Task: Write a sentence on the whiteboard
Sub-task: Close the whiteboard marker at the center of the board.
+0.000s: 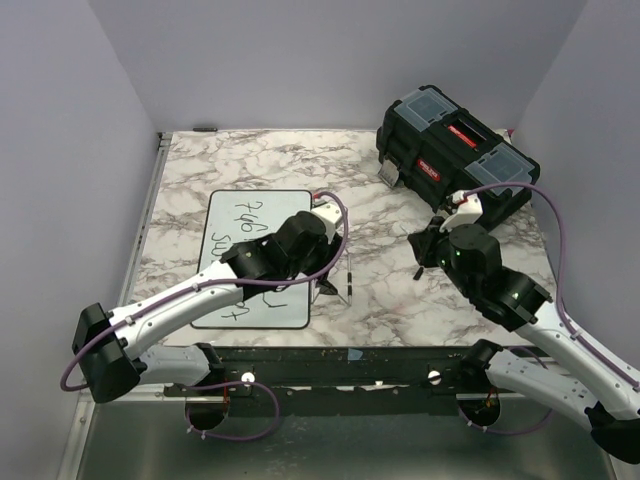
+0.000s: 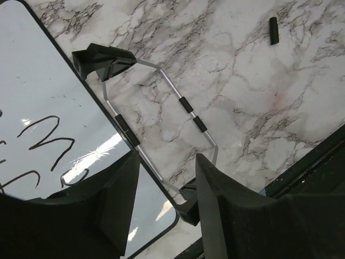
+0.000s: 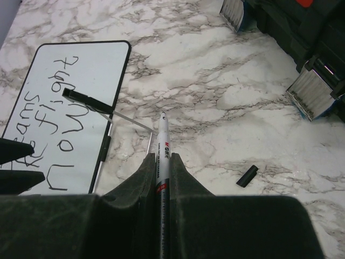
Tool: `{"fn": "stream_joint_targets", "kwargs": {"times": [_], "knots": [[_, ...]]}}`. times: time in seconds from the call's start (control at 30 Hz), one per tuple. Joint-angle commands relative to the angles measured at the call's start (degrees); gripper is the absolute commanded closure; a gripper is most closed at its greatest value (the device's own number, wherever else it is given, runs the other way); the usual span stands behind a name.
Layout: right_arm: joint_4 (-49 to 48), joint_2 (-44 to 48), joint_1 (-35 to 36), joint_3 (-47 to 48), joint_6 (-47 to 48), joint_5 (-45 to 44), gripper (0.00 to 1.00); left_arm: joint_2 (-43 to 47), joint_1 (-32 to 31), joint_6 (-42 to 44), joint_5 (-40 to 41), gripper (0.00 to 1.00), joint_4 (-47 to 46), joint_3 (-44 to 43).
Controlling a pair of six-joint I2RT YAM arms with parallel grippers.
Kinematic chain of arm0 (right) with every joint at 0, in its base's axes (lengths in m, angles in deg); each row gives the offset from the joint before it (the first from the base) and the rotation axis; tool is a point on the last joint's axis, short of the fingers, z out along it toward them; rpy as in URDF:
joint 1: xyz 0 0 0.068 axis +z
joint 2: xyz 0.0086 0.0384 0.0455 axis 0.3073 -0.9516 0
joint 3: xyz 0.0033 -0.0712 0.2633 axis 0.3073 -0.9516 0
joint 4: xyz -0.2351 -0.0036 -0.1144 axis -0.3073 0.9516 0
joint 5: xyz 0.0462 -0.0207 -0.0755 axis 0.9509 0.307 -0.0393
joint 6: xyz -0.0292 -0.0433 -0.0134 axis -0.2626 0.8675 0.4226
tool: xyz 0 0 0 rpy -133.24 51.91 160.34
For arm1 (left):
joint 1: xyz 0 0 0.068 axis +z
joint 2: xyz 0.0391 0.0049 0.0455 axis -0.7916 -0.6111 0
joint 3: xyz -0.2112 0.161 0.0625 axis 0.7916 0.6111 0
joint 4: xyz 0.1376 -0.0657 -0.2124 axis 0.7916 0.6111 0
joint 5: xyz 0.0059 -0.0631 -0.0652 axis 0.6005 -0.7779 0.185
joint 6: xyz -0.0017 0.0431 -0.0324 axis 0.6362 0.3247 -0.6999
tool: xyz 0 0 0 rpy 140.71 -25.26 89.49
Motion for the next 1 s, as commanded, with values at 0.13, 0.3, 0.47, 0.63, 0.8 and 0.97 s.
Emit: {"fn": "stream_joint_targets", "kwargs": {"times": [0.13, 0.3, 0.47, 0.63, 0.8, 0.97], "knots": [[0.4, -1.0, 0.2, 1.4, 0.6, -2.2, 0.99, -4.2, -2.8, -0.6, -2.4, 0.53, -3.5, -2.9], [1.2, -1.4, 0.2, 3.0, 1.8, -5.7, 0.99, -8.1, -5.6, -0.2, -2.5, 0.53, -4.6, -5.9], [2.9, -2.8, 0.2, 6.2, 2.7, -12.2, 0.99, -13.6, -8.2, 0.9, -3.1, 0.54, -8.0, -8.1], [4.1, -5.3, 0.2, 10.5, 3.7, -19.1, 0.99, -19.3, -10.4, 1.4, -3.7, 0.56, -13.5, -9.8], [3.7, -7.1, 0.2, 14.8, 5.3, -21.0, 0.99, -27.1, -12.5, 1.2, -3.1, 0.55, -14.8, -15.3], [3.4, -7.9, 0.2, 19.7, 7.4, -23.0, 0.99, -33.2, -14.1, 0.7, -2.0, 0.54, -17.7, -18.5]]}}
